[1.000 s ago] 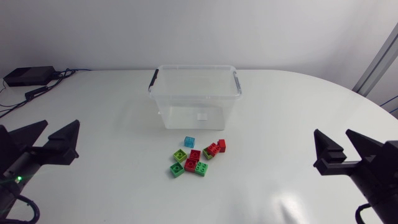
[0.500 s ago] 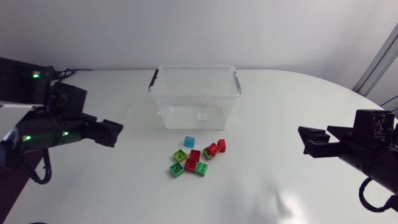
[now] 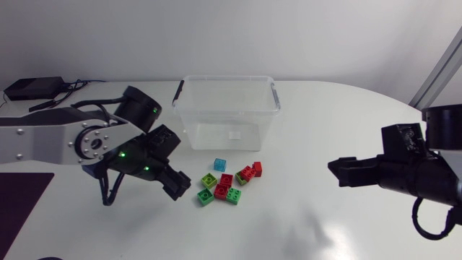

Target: Place the duplo bricks in the container

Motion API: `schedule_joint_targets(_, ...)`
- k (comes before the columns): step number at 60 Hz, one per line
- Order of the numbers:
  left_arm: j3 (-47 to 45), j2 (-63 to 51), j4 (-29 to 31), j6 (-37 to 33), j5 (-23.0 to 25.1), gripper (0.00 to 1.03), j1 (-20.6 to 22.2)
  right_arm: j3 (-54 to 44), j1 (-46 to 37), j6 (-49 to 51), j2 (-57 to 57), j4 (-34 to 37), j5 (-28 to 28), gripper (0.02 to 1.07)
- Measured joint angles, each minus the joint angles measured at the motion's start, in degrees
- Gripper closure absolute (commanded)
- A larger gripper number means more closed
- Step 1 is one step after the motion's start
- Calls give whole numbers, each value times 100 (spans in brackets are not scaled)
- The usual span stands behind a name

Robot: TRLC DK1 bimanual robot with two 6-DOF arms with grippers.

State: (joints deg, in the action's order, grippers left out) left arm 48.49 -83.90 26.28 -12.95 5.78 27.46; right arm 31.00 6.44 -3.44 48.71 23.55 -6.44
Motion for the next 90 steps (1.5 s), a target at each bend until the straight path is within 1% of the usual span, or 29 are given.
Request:
schedule_joint_targets(5,48,-286,0,-92,24,11,155,155,107,2,315,162,-136,7)
schedule_joint_targets(15,109,-765,-68,-216,44,15,450,350,149,273,691,243,-767,7)
schedule_joint_targets(26,282,-1228,-219,-232,44,16,691,570,533,415,1134,245,-857,7)
schedule_joint_targets(34,385,-1451,-350,-232,44,18,750,686,761,437,1493,243,-857,7)
schedule_joint_targets(39,409,-1558,-470,-232,44,29,750,758,815,437,1696,240,-857,7)
schedule_joint_targets(42,409,-1626,-529,-234,44,38,750,802,824,437,1812,238,-855,7)
schedule_joint_targets(46,409,-1731,-595,-238,52,43,750,848,857,437,1934,229,-852,7)
schedule_joint_targets(52,409,-1862,-660,-273,162,54,761,916,990,435,2107,179,-837,9)
schedule_joint_targets(53,409,-1875,-673,-280,175,58,765,927,1016,435,2133,166,-835,10)
schedule_joint_targets(55,417,-1888,-693,-280,210,63,778,962,1075,433,2205,151,-809,10)
schedule_joint_targets(58,439,-1915,-695,-306,249,66,793,1014,1161,433,2312,87,-743,10)
schedule_joint_targets(59,442,-1919,-699,-326,262,70,802,1040,1204,431,2367,57,-721,10)
schedule_joint_targets(60,444,-1923,-708,-330,262,71,811,1060,1235,433,2409,33,-721,10)
schedule_joint_targets(68,444,-1928,-732,-367,282,73,874,1178,1554,433,2782,-190,-682,11)
schedule_joint_targets(71,444,-1928,-732,-382,284,73,881,1182,1674,439,2916,-286,-680,13)
schedule_joint_targets(78,426,-1880,-730,-407,297,73,881,1331,1849,616,3314,-299,-721,13)
schedule_joint_targets(90,385,-1294,-656,-439,299,73,654,1862,1965,975,3928,-299,-804,13)
